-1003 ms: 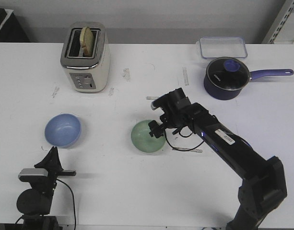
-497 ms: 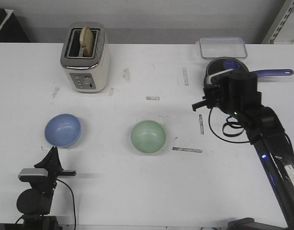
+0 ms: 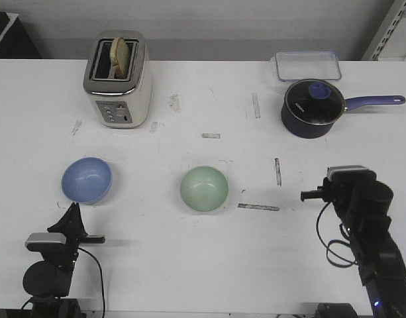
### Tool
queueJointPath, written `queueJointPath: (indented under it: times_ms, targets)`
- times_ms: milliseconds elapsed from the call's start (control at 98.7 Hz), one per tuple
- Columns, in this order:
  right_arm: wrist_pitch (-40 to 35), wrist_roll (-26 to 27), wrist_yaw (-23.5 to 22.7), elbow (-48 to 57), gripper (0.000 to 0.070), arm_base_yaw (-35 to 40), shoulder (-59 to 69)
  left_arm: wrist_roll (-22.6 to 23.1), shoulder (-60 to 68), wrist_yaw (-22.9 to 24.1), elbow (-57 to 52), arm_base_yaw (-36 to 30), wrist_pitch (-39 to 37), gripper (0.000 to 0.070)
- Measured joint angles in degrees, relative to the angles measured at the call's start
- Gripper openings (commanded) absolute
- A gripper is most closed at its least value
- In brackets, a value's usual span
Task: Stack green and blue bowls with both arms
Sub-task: 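Open the right gripper and withdraw it back toward the robot, then reach the left gripper forward and grasp the rim of the light blue bowl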
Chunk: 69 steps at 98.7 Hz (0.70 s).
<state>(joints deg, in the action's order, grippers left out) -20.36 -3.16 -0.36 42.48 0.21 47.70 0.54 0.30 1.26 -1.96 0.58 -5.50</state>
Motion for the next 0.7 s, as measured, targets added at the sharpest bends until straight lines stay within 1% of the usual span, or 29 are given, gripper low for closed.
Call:
queueJointPath:
  times_ms: [91,193,405,497,588,699]
  targets:
    - [3.13,0.0,1.7,-7.23,0.0,0.02,-4.59,0.0,0.0,0.0,0.0,0.0,0.0,0.0001]
    - [4.96,0.0,1.99,-12.37,0.0,0.02,-8.0,-0.04,0.0,0.0,0.0,0.0,-0.02,0.0001]
    - [7.76,0.0,1.97,-13.05,0.0,0.02,-9.33,-2.95,0.09,0.15,-1.4,0.02,0.42,0.0001]
    - [7.78,0.0,1.92,-13.05,0.0,0.02,-9.31,-3.26,1.14,0.28,-5.68,0.07,0.55,0.0001]
    - [7.8,0.02,1.92,-13.05,0.0,0.02,-9.31,-2.97,3.76,0.31,-12.2,0.07,0.5,0.0001]
    - [7.8,0.0,1.92,-13.05,0.0,0.02,-9.31,-2.25,10.67,0.31,-22.12,0.07,4.09,0.0004]
